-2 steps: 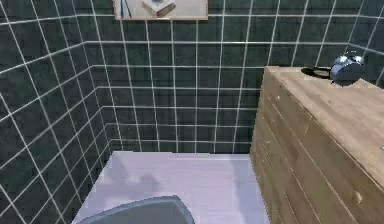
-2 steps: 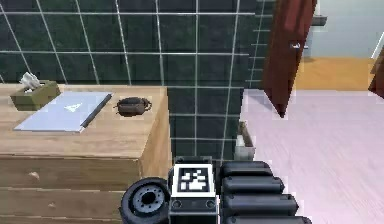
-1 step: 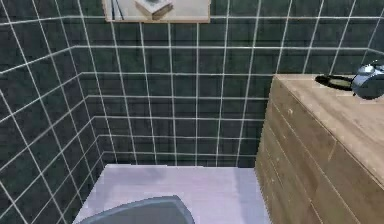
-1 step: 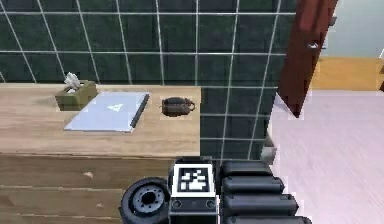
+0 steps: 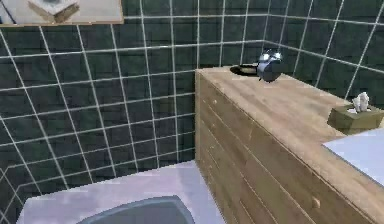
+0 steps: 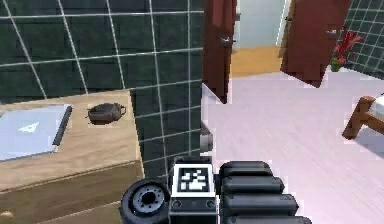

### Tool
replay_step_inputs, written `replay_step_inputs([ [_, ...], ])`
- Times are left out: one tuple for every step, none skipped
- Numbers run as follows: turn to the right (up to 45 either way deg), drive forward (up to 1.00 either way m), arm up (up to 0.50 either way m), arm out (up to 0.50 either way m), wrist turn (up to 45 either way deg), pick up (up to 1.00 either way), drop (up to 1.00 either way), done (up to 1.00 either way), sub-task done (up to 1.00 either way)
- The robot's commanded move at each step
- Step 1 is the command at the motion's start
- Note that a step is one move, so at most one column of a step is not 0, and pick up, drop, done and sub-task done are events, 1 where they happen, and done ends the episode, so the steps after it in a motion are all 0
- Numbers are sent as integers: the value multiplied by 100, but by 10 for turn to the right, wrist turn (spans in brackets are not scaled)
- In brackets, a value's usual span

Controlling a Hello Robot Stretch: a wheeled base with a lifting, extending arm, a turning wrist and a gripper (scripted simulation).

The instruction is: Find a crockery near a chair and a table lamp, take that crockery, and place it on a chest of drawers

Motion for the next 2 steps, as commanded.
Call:
replay_step_inputs([
  [0, 85, 0, 0, 0, 0, 0, 0, 0],
  [-270, 0, 0, 0, 0, 0, 0, 0, 0],
])
